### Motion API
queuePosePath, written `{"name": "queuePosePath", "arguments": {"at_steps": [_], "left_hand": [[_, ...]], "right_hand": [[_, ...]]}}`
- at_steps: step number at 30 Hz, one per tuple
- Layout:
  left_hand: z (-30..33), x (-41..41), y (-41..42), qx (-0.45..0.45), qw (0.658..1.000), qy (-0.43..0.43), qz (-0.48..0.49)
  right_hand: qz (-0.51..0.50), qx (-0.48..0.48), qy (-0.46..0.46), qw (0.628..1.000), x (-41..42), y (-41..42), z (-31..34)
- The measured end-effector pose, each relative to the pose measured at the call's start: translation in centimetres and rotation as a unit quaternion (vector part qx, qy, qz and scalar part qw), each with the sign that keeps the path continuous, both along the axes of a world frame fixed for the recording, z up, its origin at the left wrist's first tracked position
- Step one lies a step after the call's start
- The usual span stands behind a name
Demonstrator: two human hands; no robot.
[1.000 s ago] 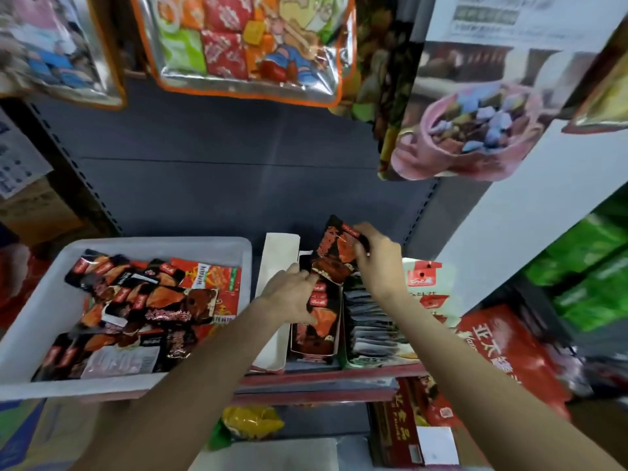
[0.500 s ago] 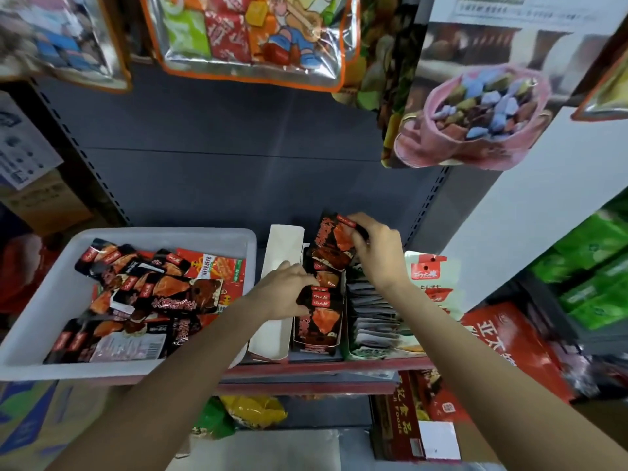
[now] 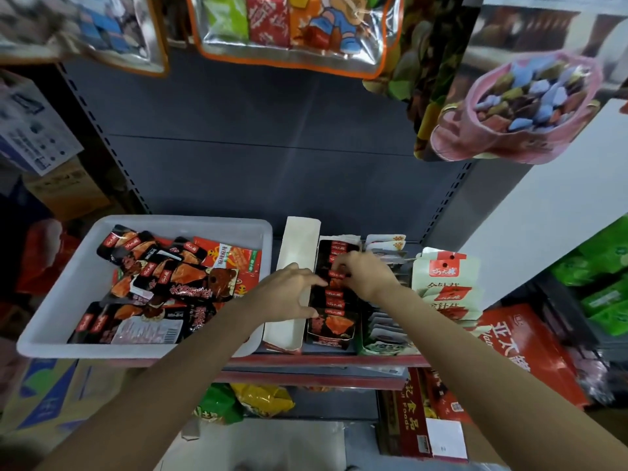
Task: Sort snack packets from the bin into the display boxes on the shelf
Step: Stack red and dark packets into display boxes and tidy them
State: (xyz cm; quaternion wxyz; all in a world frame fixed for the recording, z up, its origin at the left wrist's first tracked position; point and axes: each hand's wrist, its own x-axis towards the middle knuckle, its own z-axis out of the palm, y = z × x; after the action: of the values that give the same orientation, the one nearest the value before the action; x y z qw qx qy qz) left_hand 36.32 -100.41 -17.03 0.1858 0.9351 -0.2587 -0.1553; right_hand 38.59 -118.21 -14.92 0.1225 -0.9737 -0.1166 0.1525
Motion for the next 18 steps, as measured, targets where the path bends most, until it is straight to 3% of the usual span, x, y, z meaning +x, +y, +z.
{"name": "queuePosePath", "arguments": {"at_steps": [4,9,15,18], "left_hand": [[-0.2,-0.3,0.6,0.003,1.000,-0.010,0.000],[-0.5,-1.0,3.8,-0.041,0.996,-0.042,0.073],[-2.4,-1.8,12.2,-0.065,0.955,-0.056,0.284],[-3.9,-1.8,17.0,-0.069,0.930,-0.066,0.355]], "right_hand": [[0.006,-0.030,0.032,0.999,0.2,0.7,-0.3],[0.008,-0.016,-0.112,0.994,-0.6,2.2,1.8],[0.015,0.186,-0.035,0.982,-1.1,9.7,0.6],[0.051,0.213,0.004,0.976,-1.6,14.4,-1.4]]}}
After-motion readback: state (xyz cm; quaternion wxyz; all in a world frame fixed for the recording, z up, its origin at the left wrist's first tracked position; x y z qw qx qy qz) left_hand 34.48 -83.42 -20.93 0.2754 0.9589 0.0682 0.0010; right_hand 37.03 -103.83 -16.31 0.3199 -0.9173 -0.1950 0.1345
